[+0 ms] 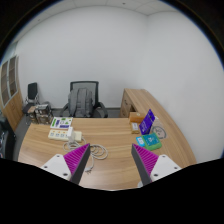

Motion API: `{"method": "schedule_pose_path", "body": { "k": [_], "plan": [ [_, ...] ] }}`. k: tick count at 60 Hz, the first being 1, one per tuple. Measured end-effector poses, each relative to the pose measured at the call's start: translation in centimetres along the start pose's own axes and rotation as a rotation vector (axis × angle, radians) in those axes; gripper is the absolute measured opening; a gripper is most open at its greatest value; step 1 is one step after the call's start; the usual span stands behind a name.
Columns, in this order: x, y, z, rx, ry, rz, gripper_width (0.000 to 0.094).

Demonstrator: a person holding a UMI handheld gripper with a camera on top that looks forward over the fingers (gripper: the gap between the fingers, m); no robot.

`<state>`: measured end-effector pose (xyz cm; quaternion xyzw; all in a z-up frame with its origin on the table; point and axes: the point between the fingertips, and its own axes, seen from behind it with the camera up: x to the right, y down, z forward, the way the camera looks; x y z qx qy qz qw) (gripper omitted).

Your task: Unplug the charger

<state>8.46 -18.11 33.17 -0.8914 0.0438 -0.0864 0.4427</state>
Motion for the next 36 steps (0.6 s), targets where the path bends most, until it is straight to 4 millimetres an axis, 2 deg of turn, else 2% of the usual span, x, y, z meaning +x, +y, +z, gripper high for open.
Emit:
{"method": "schedule_pose_path", "body": {
  "k": [8,16,21,30,36],
  "plan": [
    [0.0,1.6,1.2,-0.032,-0.023,0.013,0.0859],
    [1.1,4.5,3.5,-0.071,-0.018,0.022,0.0863],
    [0.8,6.9,4.7,-0.089,-0.006,0.017,0.0858],
    [-2.3,12.9,6.9,-0.145,-0.019,-0.017,0.0858],
    [-5.9,16.6,8.7,-0.165,-0.032,-0.040,0.0859]
  ]
}}
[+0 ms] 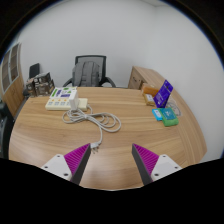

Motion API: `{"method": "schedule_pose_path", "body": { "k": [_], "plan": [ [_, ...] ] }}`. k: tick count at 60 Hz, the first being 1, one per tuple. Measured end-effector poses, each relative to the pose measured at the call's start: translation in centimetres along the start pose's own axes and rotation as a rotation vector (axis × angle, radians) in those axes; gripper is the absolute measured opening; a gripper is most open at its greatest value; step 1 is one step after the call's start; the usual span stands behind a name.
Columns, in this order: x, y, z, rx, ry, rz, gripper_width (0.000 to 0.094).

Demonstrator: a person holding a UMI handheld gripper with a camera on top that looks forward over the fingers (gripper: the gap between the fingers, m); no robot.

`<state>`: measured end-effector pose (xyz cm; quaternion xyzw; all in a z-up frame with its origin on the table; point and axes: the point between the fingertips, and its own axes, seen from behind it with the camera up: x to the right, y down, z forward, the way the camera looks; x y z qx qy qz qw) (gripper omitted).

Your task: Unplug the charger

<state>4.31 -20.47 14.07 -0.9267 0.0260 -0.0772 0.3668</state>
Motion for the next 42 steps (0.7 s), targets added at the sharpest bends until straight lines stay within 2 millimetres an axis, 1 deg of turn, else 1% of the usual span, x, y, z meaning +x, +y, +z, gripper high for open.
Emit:
{"method": "schedule_pose_path", "body": {
  "k": [5,9,11,14,22,25,29,30,33,35,39,42],
  "plan": [
    [-4.8,0.8,2.3,0.017,-0.057,0.019,0.0858],
    [-8.8,0.1,4.5,0.041,-0.111,0.036,0.0860],
    [-10.5,-0.8,5.8,0.064,-0.133,0.040,0.0859],
    [-12.6,-2.9,7.6,0.121,-0.149,0.036,0.0848],
    [-16.8,-8.3,13.1,0.228,-0.150,0.024,0.0823],
    [-18.0,-10.1,15.1,0.254,-0.154,0.031,0.0807],
    [-18.8,-12.4,17.5,0.289,-0.143,0.038,0.0787],
    [-18.7,-12.8,18.1,0.299,-0.144,0.039,0.0778],
    [-19.4,-14.4,19.8,0.325,-0.132,0.041,0.0745],
    [-19.7,-15.0,20.8,0.334,-0.126,0.039,0.0709],
    [-19.7,-15.4,23.0,0.328,-0.108,0.036,0.0566],
    [-19.4,-15.4,24.2,0.312,-0.082,0.035,0.0403]
  ]
}}
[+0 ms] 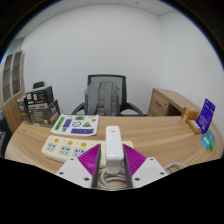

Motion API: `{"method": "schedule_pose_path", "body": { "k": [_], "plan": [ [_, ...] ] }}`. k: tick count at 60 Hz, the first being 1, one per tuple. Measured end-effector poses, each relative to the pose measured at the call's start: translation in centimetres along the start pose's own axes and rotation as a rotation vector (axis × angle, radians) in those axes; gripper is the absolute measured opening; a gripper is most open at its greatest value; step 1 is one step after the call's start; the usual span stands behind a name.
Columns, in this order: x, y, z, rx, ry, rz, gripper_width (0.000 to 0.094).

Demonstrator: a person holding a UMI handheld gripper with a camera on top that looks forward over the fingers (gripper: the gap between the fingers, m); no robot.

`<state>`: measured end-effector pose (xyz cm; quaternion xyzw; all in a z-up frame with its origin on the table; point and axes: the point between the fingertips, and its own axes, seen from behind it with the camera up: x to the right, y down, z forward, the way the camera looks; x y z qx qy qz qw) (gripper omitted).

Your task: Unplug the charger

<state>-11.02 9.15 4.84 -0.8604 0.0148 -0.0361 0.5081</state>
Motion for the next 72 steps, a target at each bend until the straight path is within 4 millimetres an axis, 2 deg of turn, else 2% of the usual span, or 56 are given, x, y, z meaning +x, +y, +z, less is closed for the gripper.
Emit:
{"method": "schedule_pose_path", "body": {
  "k": [2,14,21,23,26,29,31,33,35,40,44,48,50,51,54,58,65,68,72],
  "plan": [
    [0.6,0.1,0.3,0.003,0.026,-0.005,0.0253],
    [0.3,-0.2,0.3,-0.009,0.012,0.011,0.0154],
    [0.1,-1.1,0.0,-0.028,0.021,0.000,0.0141],
    [0.1,-4.2,-1.2,0.066,0.022,-0.007,0.0141],
    [0.4,-10.8,-4.4,0.244,0.057,-0.088,0.0141],
    [-0.4,-17.5,-7.3,0.371,0.053,-0.127,0.0140],
    [-1.1,-20.4,-8.6,0.421,0.014,-0.117,0.0140],
    [-1.4,-22.5,-9.4,0.443,-0.028,-0.080,0.0139],
    [-1.2,-23.8,-10.0,0.450,-0.056,-0.044,0.0139],
    [0.9,-25.0,-10.5,0.453,-0.069,0.009,0.0141],
    [3.0,-24.3,-9.5,0.419,-0.051,0.028,0.0142],
    [5.4,-21.1,-7.2,0.348,-0.044,0.058,0.0144],
    [6.5,-19.0,-5.9,0.303,-0.047,0.082,0.0144],
    [7.6,-16.9,-5.1,0.288,-0.052,0.091,0.0145],
    [8.6,-13.8,-3.1,0.211,-0.054,0.123,0.0147],
    [10.4,-8.3,-0.3,0.107,-0.056,0.176,0.0152],
    [11.9,-0.5,2.9,-0.051,-0.082,0.308,0.0163],
    [12.4,1.4,3.6,-0.083,-0.097,0.370,0.0181],
    [13.0,1.5,3.5,-0.065,-0.131,0.442,0.0206]
  ]
}}
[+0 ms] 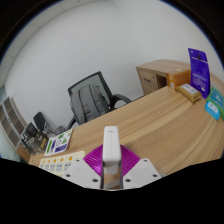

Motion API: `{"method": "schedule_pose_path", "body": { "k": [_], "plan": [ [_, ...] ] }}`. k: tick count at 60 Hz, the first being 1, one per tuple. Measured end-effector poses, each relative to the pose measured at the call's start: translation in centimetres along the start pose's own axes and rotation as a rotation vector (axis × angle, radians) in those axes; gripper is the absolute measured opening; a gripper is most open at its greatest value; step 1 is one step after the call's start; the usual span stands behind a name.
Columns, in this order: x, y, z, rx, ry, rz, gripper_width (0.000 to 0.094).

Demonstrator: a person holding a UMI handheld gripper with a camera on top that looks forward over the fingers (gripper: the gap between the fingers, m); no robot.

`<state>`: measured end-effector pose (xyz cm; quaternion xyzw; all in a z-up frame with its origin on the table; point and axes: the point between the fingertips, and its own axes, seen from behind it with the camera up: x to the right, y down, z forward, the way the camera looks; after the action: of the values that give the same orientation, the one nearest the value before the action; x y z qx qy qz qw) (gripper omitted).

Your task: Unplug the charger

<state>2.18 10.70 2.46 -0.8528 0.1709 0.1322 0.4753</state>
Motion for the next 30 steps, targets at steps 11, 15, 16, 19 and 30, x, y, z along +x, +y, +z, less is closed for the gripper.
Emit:
{"method": "schedule_pose_path", "body": {
  "k": [11,15,16,19,30],
  "plan": [
    [3.6,0.2,-0.2,-0.054,0.047,-0.024,0.0564],
    [5.1,0.4,-0.6,-0.080,0.081,-0.034,0.0720],
    [5.5,0.4,-0.8,-0.085,0.092,-0.045,0.0742],
    [6.3,-0.3,-1.6,-0.079,0.120,-0.102,0.0812],
    [6.1,-2.9,-7.7,-0.071,0.192,-0.315,0.0858]
  ]
}}
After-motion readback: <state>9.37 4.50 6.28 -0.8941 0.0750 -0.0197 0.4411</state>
